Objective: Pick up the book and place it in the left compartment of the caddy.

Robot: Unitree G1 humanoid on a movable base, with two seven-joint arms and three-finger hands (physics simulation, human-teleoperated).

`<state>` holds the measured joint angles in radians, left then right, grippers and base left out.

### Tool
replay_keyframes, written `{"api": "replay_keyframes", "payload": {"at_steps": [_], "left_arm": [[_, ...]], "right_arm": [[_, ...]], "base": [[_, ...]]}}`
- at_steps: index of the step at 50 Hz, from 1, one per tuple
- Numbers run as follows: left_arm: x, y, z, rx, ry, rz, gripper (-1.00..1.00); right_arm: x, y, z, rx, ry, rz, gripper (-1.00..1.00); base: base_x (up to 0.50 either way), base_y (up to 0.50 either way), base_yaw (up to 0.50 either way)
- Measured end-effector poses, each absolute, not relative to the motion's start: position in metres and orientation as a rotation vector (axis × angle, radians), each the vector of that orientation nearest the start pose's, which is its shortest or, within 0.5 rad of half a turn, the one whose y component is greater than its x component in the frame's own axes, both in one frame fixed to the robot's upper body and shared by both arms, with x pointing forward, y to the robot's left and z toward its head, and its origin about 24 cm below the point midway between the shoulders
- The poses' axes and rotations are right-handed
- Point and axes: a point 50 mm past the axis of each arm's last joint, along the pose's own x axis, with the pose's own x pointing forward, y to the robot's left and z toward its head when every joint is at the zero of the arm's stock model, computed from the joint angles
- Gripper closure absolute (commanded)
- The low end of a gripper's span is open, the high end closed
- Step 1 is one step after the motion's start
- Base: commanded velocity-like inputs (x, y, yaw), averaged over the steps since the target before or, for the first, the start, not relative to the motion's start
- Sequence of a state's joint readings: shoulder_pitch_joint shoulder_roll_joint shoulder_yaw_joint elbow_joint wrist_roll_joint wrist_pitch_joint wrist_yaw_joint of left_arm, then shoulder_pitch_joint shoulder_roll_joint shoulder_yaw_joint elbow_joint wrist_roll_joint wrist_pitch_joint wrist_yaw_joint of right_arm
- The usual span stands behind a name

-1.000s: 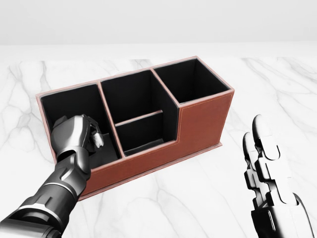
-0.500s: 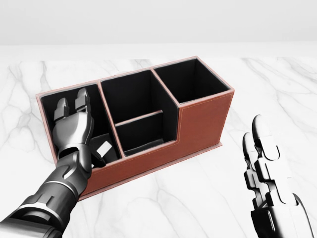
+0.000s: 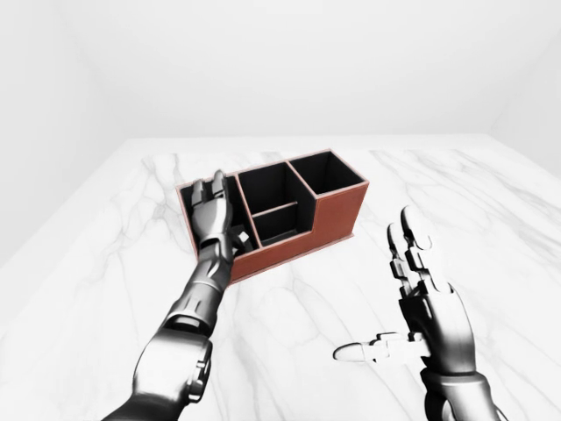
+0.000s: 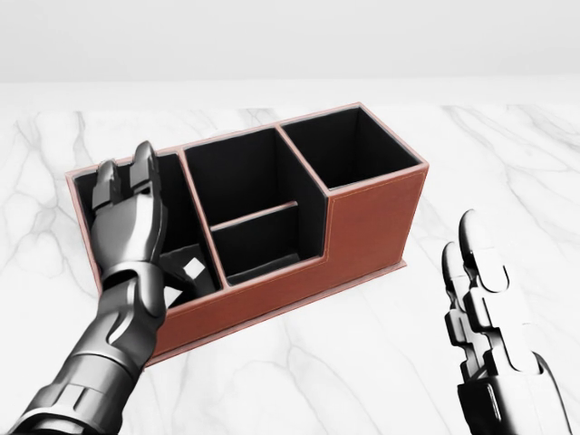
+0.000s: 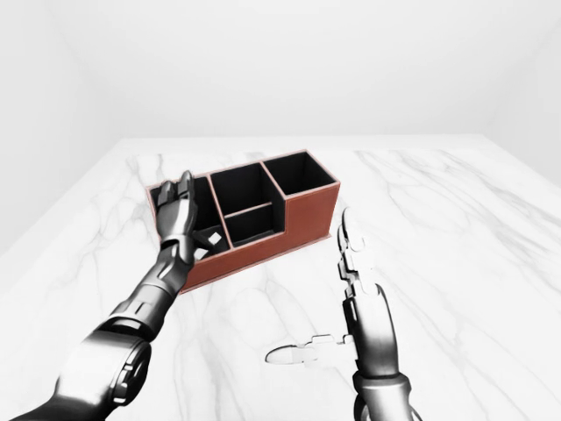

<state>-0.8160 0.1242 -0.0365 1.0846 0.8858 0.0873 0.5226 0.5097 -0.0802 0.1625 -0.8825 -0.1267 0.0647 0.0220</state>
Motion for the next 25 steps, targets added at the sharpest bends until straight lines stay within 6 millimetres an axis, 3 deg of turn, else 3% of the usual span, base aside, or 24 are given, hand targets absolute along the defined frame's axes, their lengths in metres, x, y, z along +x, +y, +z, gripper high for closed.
{"api": "replay_keyframes", "payload": {"at_steps": [5, 12, 18, 25], "left_arm": [[0.361, 0.149, 0.07, 1.134, -0.113, 0.295, -1.0], [0.321, 0.138, 0.074, 1.102, -0.227, 0.296, -1.0], [0.285, 0.129, 0.102, 1.069, -0.371, 0.349, -1.0], [0.242, 0.138, 0.132, 1.013, -0.48, 0.48, -1.0]], "right_arm": [[0.145, -0.143, 0.141, -0.147, -0.319, 0.044, -1.0], [0.146, -0.143, 0.141, -0.147, -0.319, 0.046, -1.0], [0.145, -0.144, 0.141, -0.146, -0.32, 0.045, -1.0], [0.144, -0.144, 0.141, -0.146, -0.322, 0.044, -1.0]], "base": [[0.0, 0.0, 0.0], [0.0, 0.0, 0.0], [0.0, 0.0, 0.0], [0.0, 0.0, 0.0]]}}
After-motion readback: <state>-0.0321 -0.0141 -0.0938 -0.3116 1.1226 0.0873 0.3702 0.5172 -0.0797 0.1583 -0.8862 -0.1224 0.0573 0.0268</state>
